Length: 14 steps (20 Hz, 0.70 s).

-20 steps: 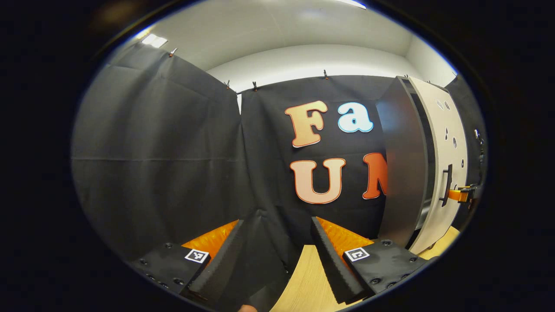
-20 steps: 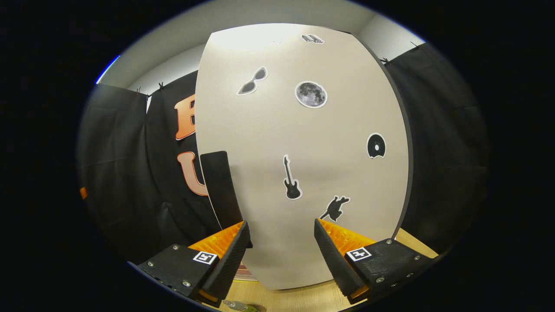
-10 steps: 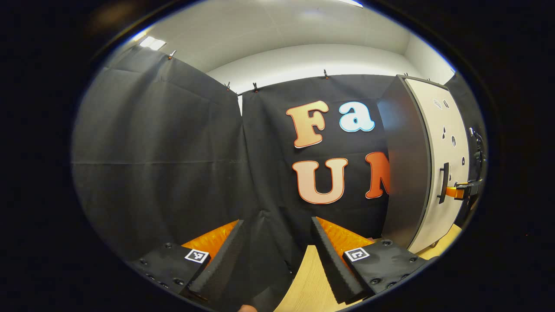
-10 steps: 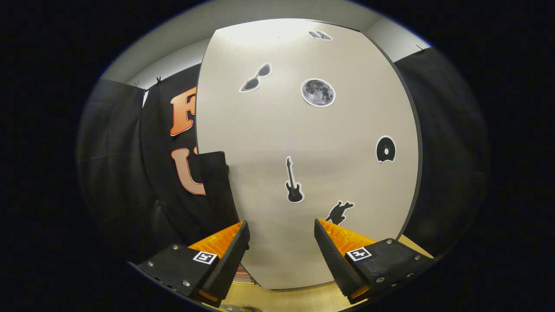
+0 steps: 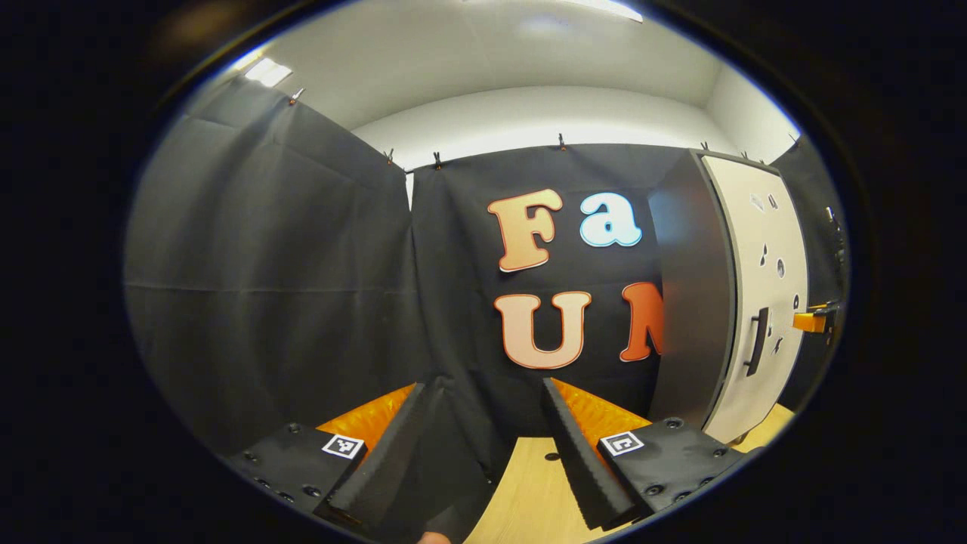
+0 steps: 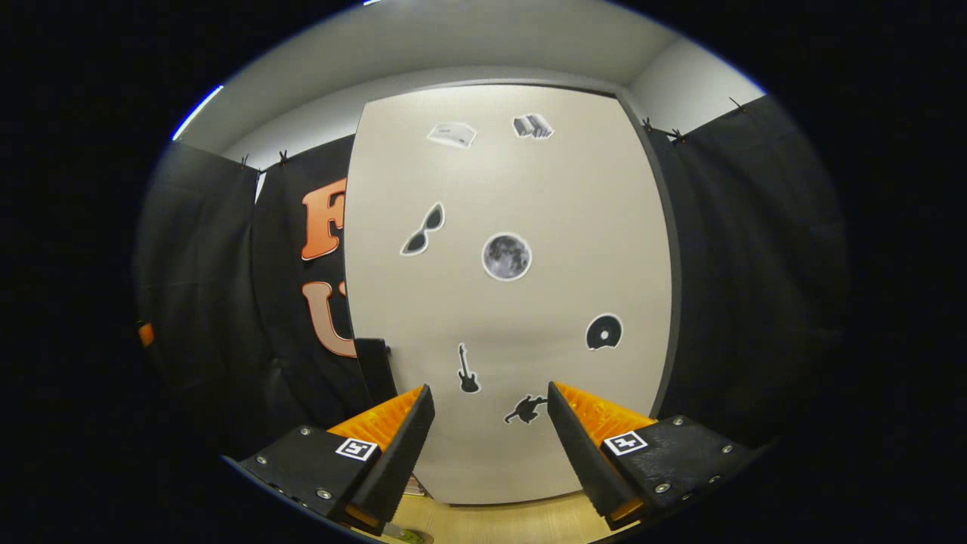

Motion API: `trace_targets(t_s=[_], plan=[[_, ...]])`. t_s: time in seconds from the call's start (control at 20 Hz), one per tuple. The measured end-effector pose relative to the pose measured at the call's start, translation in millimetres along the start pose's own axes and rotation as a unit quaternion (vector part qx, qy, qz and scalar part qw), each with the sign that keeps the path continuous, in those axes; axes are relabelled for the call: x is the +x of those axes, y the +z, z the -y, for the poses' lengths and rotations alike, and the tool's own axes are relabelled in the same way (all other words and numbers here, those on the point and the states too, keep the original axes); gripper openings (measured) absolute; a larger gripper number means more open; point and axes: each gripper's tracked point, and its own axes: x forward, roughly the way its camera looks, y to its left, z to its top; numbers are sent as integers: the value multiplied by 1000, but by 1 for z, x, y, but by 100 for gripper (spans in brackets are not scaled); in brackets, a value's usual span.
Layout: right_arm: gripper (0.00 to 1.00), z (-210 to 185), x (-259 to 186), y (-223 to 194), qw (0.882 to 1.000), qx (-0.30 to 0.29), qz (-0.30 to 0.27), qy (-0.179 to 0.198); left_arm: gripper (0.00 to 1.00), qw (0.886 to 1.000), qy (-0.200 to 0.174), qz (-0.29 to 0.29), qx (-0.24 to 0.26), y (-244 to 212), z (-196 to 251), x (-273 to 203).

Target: Open the cabinet door with the right hand, grasp the bottle in the cabinet with the left hand and place it on the coaster, then close the cabinet door with the right hand.

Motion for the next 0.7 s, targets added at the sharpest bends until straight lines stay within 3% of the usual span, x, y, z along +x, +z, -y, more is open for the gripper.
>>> trace_targets(t_s=[0.25,0.35,0.7], plan=[[93,36,-66,45,999,-30,24,-15,99,1000,-13,17,-4,20,4,-7],[93,54,-94,60,998,-41,35,-30,96,1000,-11,28,-4,31,2,-11],[93,97,-166,84,994,-37,62,-77,96,998,-22,65,-11,62,1,-38]])
